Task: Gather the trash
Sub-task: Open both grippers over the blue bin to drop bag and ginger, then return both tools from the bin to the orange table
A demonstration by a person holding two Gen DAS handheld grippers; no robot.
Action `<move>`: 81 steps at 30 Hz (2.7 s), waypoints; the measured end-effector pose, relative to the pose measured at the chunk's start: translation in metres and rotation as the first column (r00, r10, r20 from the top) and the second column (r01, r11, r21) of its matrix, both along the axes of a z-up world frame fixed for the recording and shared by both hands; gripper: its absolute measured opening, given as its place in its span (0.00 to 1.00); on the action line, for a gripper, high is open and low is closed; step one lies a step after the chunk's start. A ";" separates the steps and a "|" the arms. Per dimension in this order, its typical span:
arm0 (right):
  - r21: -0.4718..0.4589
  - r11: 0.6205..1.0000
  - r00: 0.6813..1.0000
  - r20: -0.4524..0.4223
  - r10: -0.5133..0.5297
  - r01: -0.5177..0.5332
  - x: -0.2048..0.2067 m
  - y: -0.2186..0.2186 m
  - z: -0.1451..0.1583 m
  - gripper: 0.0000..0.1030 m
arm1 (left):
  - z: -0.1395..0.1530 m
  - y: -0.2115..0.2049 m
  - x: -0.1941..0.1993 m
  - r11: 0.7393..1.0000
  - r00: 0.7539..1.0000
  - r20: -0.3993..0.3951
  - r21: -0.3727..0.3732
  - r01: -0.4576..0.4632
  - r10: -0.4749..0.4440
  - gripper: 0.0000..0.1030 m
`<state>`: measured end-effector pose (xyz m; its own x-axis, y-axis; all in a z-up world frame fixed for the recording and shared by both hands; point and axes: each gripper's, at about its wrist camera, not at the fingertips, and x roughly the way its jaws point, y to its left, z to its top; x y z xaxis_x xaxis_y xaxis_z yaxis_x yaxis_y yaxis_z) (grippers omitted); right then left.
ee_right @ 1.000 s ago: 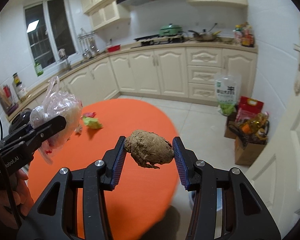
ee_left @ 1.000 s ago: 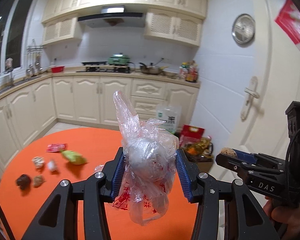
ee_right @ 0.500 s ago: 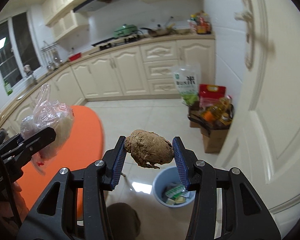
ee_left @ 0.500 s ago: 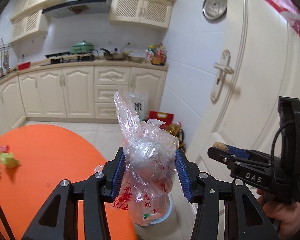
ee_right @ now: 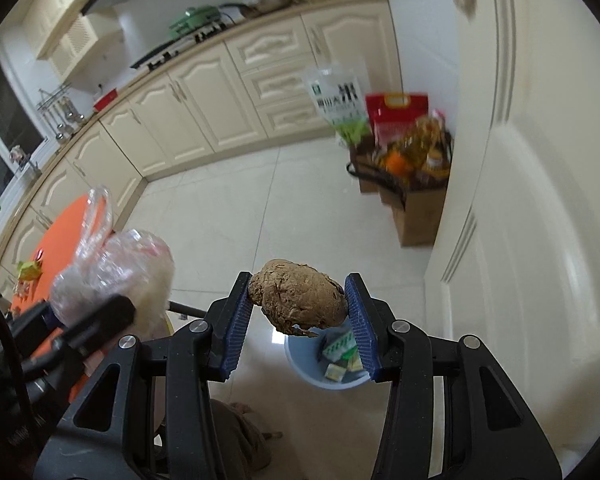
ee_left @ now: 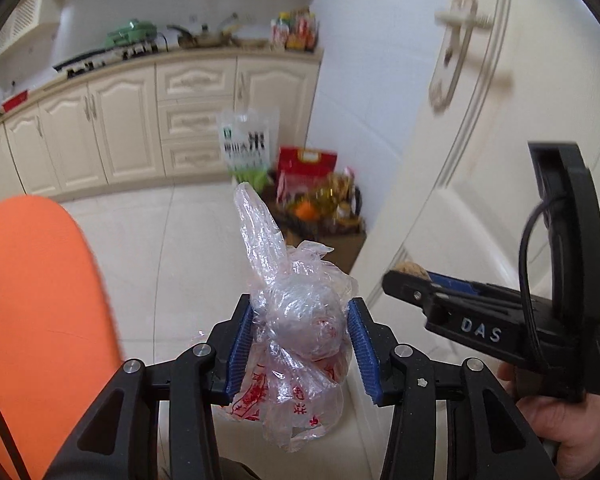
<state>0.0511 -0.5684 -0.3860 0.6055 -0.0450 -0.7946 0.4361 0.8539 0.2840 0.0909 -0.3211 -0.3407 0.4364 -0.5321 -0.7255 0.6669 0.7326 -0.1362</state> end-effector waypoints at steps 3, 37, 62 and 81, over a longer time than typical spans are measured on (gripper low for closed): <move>0.054 0.998 1.000 -0.024 -0.012 0.013 0.008 -0.013 -0.029 0.43 | -0.016 -0.023 0.014 0.999 1.000 -0.025 0.042 0.014 -0.013 0.40; 0.331 0.919 0.970 0.038 -0.239 0.214 -0.005 -0.072 -0.055 1.00 | 0.020 -0.102 0.002 0.994 0.998 0.056 0.114 0.006 -0.013 0.99; 0.003 0.972 0.939 0.260 0.225 -0.234 0.026 0.199 0.127 1.00 | 0.096 0.211 -0.209 0.920 0.870 0.300 -0.088 -0.382 0.390 0.99; -0.155 0.817 0.813 0.109 0.572 -0.555 0.098 0.410 0.102 1.00 | 0.058 0.351 -0.253 0.684 0.665 0.212 -0.020 -0.729 0.716 0.99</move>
